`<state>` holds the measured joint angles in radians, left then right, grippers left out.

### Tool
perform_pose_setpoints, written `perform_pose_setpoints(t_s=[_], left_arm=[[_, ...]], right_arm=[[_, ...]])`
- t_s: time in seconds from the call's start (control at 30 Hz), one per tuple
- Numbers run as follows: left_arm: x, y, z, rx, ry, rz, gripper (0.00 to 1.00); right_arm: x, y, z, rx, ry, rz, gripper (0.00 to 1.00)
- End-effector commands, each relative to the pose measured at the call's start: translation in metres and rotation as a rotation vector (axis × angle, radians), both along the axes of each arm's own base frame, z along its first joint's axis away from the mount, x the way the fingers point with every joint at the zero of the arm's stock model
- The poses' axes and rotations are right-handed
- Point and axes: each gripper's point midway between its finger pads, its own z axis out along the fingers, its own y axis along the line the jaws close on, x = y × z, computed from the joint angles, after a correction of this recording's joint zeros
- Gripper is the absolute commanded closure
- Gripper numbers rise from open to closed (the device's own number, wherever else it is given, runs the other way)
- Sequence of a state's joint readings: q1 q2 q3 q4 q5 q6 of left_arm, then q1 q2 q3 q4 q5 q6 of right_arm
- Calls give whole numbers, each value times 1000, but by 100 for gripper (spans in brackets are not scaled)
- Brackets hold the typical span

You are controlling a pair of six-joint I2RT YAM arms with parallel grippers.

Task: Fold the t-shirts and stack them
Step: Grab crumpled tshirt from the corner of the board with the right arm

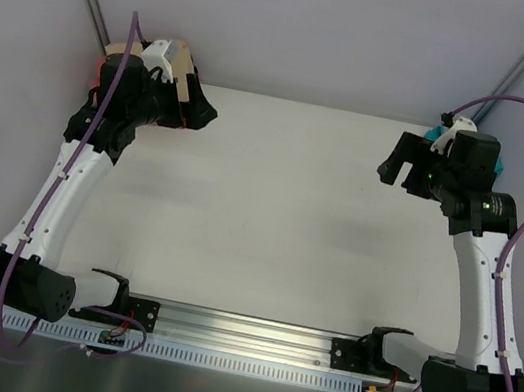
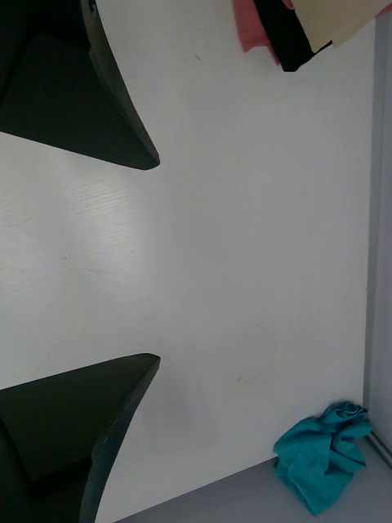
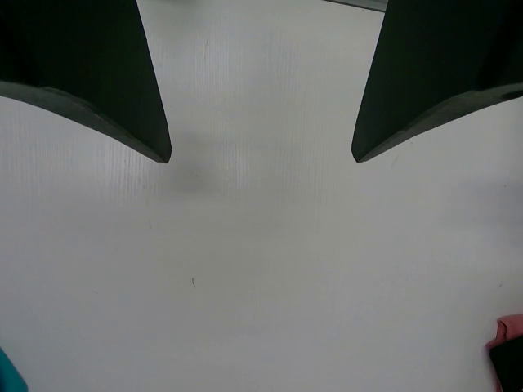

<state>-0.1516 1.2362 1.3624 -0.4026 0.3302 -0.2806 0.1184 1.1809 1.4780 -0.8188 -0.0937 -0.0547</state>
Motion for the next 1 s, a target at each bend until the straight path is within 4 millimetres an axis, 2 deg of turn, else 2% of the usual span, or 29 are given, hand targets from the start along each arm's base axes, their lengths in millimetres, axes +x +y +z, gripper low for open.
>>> perform_pose_setpoints(t_s=[0.0,0.3,0.5,0.57,0.6,0.7,0.73,0.8,0.83,0.87,0.93,0.97], left_arm=[[0,-5,14,4,-29,-24,1],[-5,-7,12,19,-21,-39,1],[-10,-7,11,20,-19,-39,1],[-9,-6,10,21,-20,-36,1],[-9,-7,9,22,-14,-36,1],[-9,-8,10,15,-10,-41,1],[-10,-9,9,11,-5,-41,1],[-10,-9,8,3,1,-39,1],[-10,-10,7,-4,5,-39,1],[-11,-12,7,-12,7,-45,1],[-12,-14,5,-26,15,-49,1],[-12,-15,7,-31,11,-54,1]], right_arm=[[4,1,16,12,-69,-5,1],[11,1,16,11,-88,-7,1],[16,9,28,15,-136,53,1],[18,7,25,-3,-122,50,0],[20,4,27,-17,-121,39,1],[26,-14,5,-122,-19,-8,1],[31,-36,-4,-213,24,-100,0],[39,-60,-14,-315,58,-192,1],[46,-64,-14,-336,60,-210,1],[59,-68,-29,-359,105,-217,0],[78,-75,-42,-382,155,-245,1],[93,-80,-31,-367,137,-286,0]])
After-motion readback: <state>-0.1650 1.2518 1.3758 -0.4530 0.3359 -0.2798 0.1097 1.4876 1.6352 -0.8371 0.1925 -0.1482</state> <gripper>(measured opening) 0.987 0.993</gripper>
